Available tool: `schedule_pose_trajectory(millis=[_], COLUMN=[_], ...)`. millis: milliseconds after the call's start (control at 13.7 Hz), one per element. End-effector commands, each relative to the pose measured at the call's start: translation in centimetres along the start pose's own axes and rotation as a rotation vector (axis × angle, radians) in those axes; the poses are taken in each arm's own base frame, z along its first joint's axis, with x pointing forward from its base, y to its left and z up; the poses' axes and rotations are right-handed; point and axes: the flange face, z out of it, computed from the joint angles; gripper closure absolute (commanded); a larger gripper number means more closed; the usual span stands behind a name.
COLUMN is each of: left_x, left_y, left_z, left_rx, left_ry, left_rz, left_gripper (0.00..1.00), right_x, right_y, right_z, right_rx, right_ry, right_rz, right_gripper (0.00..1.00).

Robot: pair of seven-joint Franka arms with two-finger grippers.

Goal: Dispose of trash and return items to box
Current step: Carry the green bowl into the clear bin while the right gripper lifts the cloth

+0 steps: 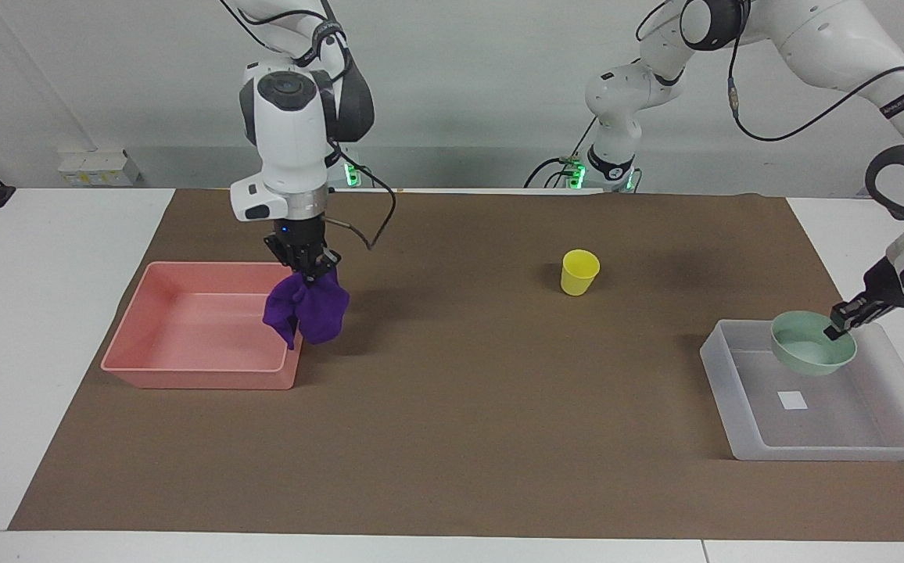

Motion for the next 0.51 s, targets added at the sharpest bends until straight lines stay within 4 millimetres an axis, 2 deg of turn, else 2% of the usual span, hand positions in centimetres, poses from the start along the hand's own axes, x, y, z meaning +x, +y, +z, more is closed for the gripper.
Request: schedule_pose_trajectory(millis=[0,146,220,293,366,439], left_x=[1.4,1.4,1.5,1.6,1.7,1.9], left_y=[-1.6,-2.3,-2.7,-2.7,-2.7,-2.5], left_z=[4.2,7.8,8.8,9.0,8.9,8.6], left_rx=[0.001,-0.001,0.002,0.002,0.004,0.004], left_ry=[0.002,-0.037,-0.032,-0.018,-0.008,0.003], left_rz=[0.0,-0.009,-0.014,-0.014,-0.011,-0.01], left_gripper=[1.0,1.0,1.0,1.0,0.93,0.01], right_x=[0.3,2.2,2.7,3.3,3.5,3.8], right_y=[4.0,8.1,9.7,11.8,12.8,13.7], right_z=[-1.3,-1.3,-0.8,-0.1,0.9,2.0], right_rx=[-0.04,-0.049,-0.059,-0.063,-0.045,-0.032], right_ry=[-0.01,-0.015,-0.032,-0.046,-0.067,-0.089], right_rz=[-0.047,-0.073,-0.104,-0.106,-0.108,-0.102], right_gripper=[1.0,1.0,1.0,1.0,1.0,1.0])
